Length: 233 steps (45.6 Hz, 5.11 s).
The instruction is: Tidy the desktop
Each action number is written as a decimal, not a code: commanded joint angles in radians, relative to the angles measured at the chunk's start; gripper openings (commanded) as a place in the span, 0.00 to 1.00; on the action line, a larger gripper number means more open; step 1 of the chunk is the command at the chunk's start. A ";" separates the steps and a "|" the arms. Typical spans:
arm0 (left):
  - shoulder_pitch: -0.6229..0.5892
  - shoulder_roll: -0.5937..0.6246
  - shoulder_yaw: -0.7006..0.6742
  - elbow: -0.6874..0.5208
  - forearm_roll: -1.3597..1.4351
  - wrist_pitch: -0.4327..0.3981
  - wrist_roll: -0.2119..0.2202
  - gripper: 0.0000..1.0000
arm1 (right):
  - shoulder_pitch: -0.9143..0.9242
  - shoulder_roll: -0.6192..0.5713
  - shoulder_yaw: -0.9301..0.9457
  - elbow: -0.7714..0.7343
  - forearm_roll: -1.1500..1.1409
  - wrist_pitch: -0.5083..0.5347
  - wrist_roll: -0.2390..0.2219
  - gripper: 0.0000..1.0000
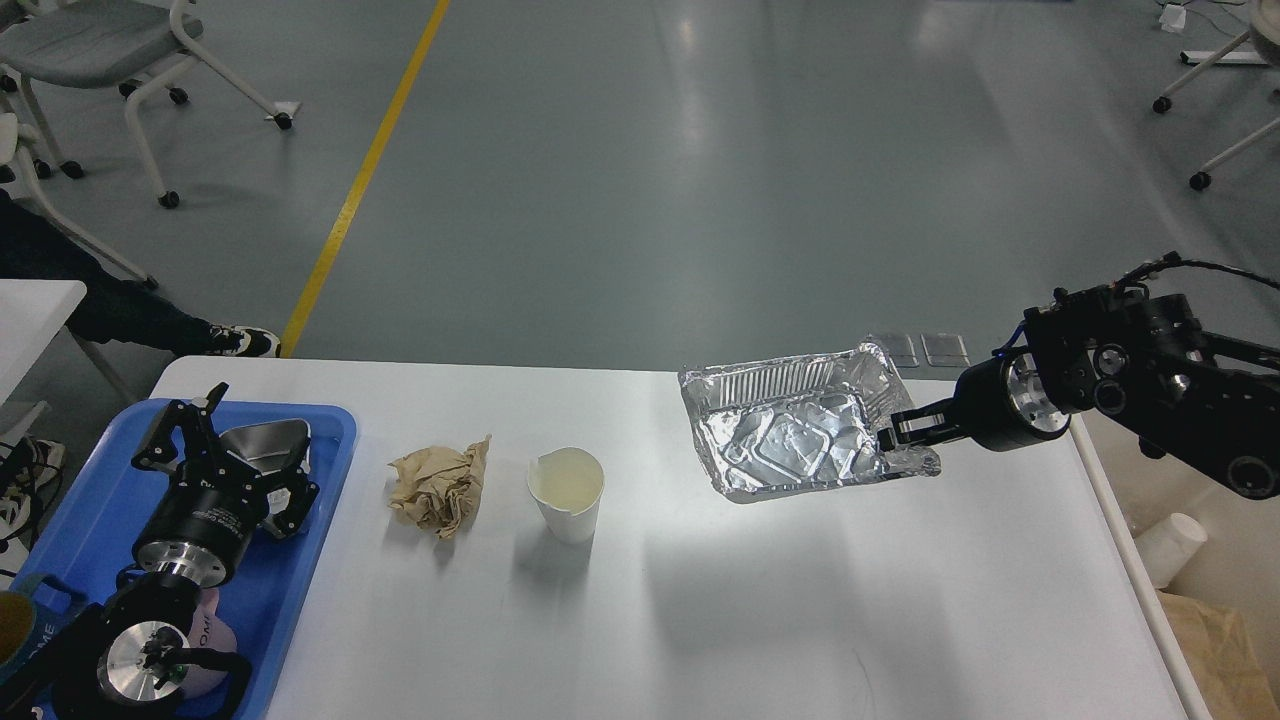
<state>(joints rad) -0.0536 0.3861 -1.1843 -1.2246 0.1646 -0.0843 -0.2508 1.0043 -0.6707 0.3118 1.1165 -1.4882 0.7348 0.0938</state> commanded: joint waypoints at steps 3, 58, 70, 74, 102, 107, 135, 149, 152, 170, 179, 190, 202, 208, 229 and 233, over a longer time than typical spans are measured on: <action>0.001 0.002 -0.003 -0.001 0.000 0.000 0.011 0.96 | 0.007 0.079 -0.011 -0.063 -0.003 0.002 0.001 0.00; -0.012 -0.013 -0.012 0.005 -0.040 0.023 0.077 0.97 | 0.145 0.335 -0.125 -0.231 0.006 0.006 0.000 0.00; -0.008 -0.007 -0.063 -0.001 -0.036 0.129 0.061 0.96 | 0.143 0.330 -0.123 -0.230 0.006 0.006 0.000 0.00; 0.003 -0.016 -0.100 -0.004 -0.036 0.153 0.053 0.95 | 0.142 0.330 -0.122 -0.230 0.006 0.005 -0.002 0.00; 0.017 0.334 0.153 -0.242 0.013 0.252 -0.018 0.96 | 0.135 0.329 -0.114 -0.228 0.006 -0.003 -0.002 0.00; 0.018 0.552 0.235 -0.317 0.013 0.245 -0.018 0.96 | 0.132 0.321 -0.112 -0.228 0.006 -0.003 -0.003 0.00; 0.014 1.201 0.453 -0.369 0.154 0.081 -0.021 0.96 | 0.126 0.318 -0.109 -0.230 0.006 -0.003 -0.003 0.00; -0.089 1.108 0.445 -0.366 0.371 0.055 0.033 0.96 | 0.119 0.316 -0.106 -0.230 0.006 -0.006 -0.003 0.00; -0.121 1.065 0.445 -0.365 0.380 0.054 0.094 0.96 | 0.119 0.318 -0.100 -0.228 0.009 -0.008 -0.002 0.00; -0.373 0.686 0.569 -0.268 0.627 -0.015 0.272 0.96 | 0.128 0.321 -0.091 -0.228 0.025 -0.006 -0.002 0.00; -0.572 0.548 0.784 -0.184 0.625 -0.012 0.266 0.96 | 0.120 0.321 -0.091 -0.230 0.023 -0.006 -0.002 0.00; -0.657 0.396 0.910 -0.148 0.624 -0.006 0.280 0.96 | 0.117 0.315 -0.091 -0.230 0.023 -0.006 -0.002 0.00; -0.718 0.295 1.012 -0.085 0.619 -0.005 0.311 0.96 | 0.111 0.307 -0.083 -0.228 0.023 -0.008 -0.002 0.00; -0.727 0.238 1.045 -0.033 0.618 -0.005 0.318 0.95 | 0.102 0.309 -0.077 -0.228 0.023 -0.008 -0.002 0.00; -0.733 0.033 1.068 0.114 0.612 -0.005 0.312 0.79 | 0.099 0.313 -0.069 -0.230 0.023 -0.009 -0.003 0.00; -0.733 0.030 1.083 0.122 0.610 -0.003 0.312 0.78 | 0.099 0.313 -0.069 -0.230 0.023 -0.009 -0.003 0.00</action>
<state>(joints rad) -0.7881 0.4265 -0.1158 -1.1158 0.7762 -0.0893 0.0615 1.1030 -0.3583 0.2423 0.8873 -1.4648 0.7257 0.0910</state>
